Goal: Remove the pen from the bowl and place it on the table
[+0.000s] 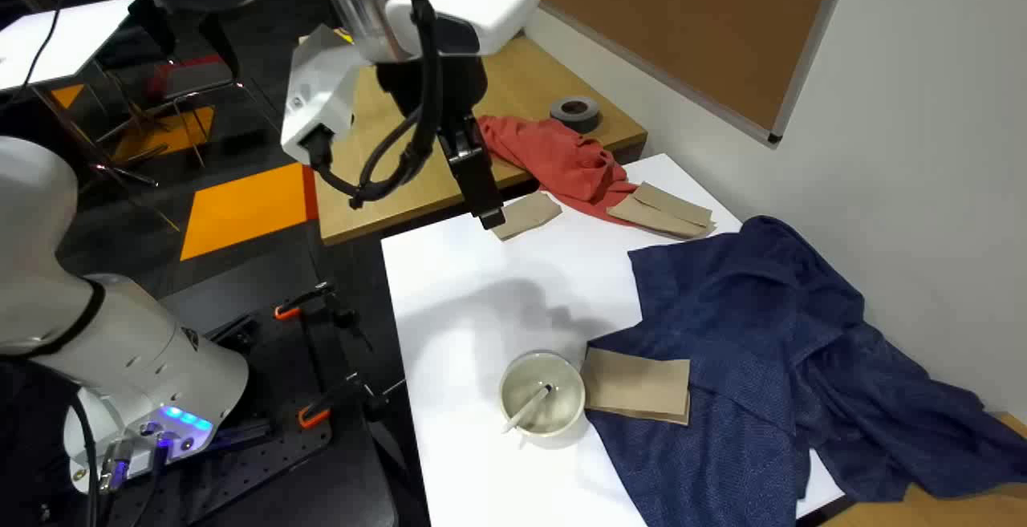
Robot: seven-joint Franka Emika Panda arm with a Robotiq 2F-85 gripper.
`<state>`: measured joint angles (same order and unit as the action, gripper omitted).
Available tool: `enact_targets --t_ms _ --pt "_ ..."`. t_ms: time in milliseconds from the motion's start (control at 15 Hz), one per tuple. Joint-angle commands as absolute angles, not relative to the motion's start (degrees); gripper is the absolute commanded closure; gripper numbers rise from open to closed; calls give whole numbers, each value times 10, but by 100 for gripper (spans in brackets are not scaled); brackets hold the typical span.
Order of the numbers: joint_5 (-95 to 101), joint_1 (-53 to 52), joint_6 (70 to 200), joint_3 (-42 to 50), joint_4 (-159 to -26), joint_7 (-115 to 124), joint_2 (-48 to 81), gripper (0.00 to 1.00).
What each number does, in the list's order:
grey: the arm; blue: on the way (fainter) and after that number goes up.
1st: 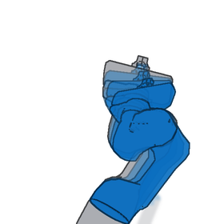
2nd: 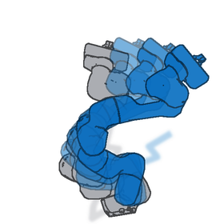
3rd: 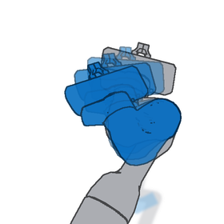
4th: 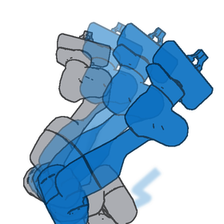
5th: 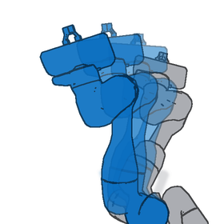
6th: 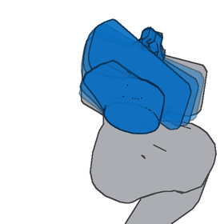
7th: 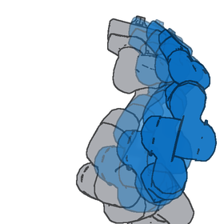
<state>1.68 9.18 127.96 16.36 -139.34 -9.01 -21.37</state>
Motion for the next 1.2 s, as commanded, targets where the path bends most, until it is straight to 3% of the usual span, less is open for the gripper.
enact_targets --t_ms 0,600,1133 --pt "12 101 1278 155 -1392 -93 -213 0" --pt "10 98 1289 158 -1390 -101 -188 0" --pt "28 103 1353 158 -1394 -119 -71 0"
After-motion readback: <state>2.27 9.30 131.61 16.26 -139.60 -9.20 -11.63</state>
